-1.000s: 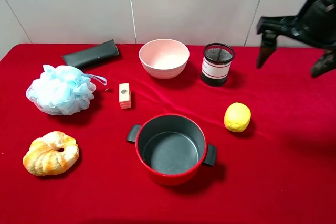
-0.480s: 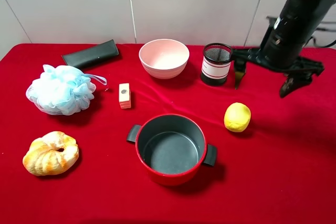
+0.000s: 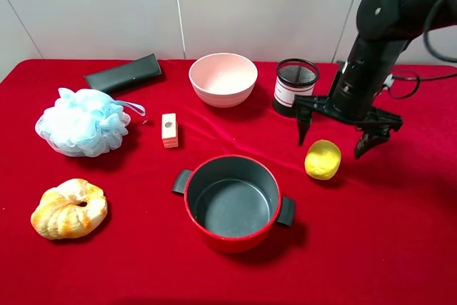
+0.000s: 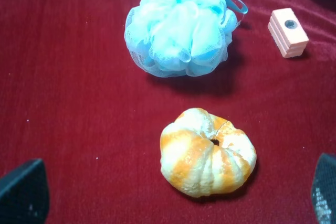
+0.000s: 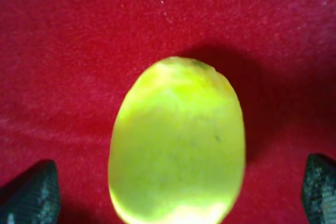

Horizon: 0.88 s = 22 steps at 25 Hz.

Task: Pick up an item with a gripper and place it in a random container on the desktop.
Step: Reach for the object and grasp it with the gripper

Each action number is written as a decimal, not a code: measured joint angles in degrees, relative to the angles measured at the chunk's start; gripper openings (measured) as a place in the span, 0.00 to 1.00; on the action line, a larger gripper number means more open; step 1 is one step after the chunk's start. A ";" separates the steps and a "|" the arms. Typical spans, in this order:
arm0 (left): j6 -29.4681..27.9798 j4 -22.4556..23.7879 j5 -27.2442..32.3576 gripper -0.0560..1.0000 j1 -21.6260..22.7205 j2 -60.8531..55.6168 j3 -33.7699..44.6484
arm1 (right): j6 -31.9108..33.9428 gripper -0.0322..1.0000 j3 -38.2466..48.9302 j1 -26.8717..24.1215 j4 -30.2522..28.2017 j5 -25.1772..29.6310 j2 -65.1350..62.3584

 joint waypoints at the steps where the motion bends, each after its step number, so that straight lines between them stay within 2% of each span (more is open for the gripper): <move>1: 0.00 0.00 0.00 0.99 0.00 0.00 0.00 | -0.32 0.70 0.00 0.00 0.41 0.00 0.73; 10: 0.00 0.00 0.00 0.99 0.00 0.00 0.00 | -1.70 0.70 0.06 0.00 2.06 -2.86 4.37; 22: 0.00 0.00 0.00 0.99 0.00 0.00 0.00 | -2.76 0.69 0.06 0.00 2.28 -3.08 5.46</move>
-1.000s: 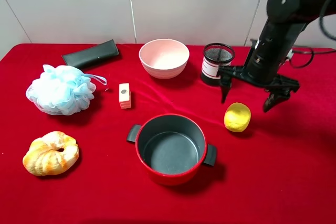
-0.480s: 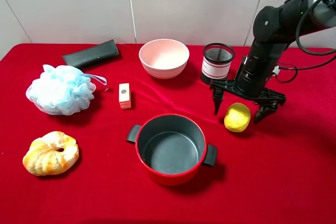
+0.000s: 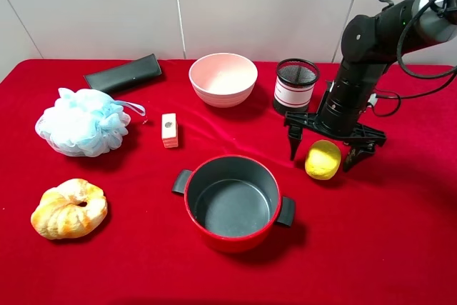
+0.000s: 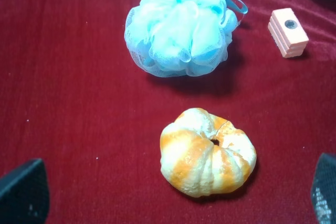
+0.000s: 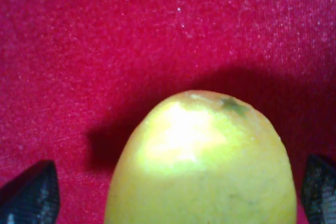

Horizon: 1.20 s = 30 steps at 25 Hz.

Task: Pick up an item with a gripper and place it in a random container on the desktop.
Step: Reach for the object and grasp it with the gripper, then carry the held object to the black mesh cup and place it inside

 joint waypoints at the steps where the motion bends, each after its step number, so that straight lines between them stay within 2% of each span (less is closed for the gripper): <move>1: 0.00 0.00 0.00 0.99 0.00 0.00 0.00 | -0.04 0.65 0.00 0.00 -0.05 -0.08 0.00; 4: 0.00 0.00 0.00 0.99 0.00 0.00 0.00 | -0.18 0.47 0.00 0.00 -0.17 -0.09 0.00; 30: 0.00 0.00 0.00 0.99 0.00 0.00 0.00 | -0.18 0.47 0.00 0.00 -0.27 0.67 -2.54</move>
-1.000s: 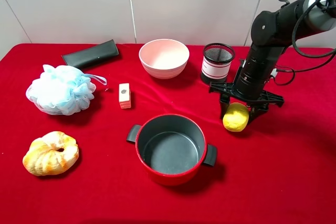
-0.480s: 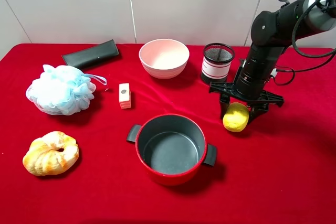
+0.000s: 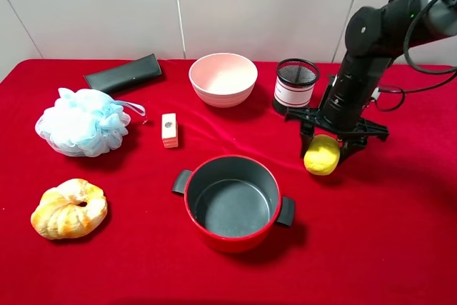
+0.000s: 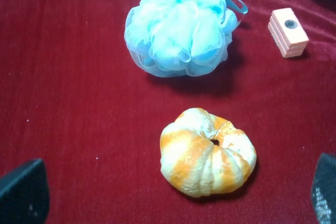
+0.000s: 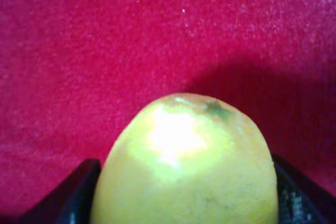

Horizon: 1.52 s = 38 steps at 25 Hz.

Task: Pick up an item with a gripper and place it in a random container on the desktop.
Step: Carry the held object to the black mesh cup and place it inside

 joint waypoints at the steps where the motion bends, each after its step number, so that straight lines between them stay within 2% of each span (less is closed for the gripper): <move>1: 0.00 0.00 0.00 0.99 0.00 0.00 0.00 | 0.00 0.47 0.00 0.00 0.00 0.29 -0.57; 14: 0.00 0.00 0.00 0.99 0.00 0.00 0.00 | -0.47 0.47 -0.01 0.00 -0.27 6.58 -9.78; 23: 0.00 0.00 0.00 0.99 0.00 0.00 0.00 | -3.11 0.47 -10.11 0.00 -0.60 19.46 -11.34; 38: 0.00 0.00 0.00 0.99 0.00 0.00 0.00 | -6.29 0.47 -22.81 0.00 -2.46 19.99 -11.48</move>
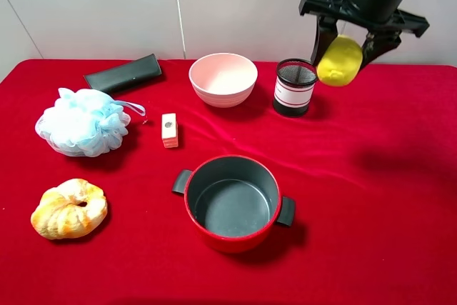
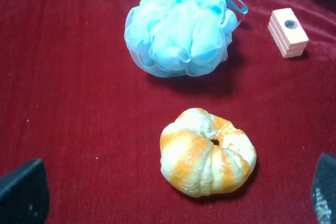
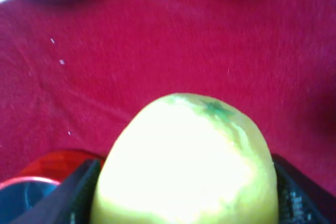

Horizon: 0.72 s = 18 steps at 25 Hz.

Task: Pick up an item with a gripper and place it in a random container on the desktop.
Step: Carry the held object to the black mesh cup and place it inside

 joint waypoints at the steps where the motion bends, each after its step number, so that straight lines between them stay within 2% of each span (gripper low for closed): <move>1: 0.00 0.00 0.00 0.99 0.00 0.00 0.00 | -0.46 0.47 -0.14 0.00 -0.05 -0.78 0.00; 18: 0.00 0.00 0.00 0.99 0.00 0.00 0.00 | -3.31 0.47 -1.10 0.00 -0.09 -19.59 7.49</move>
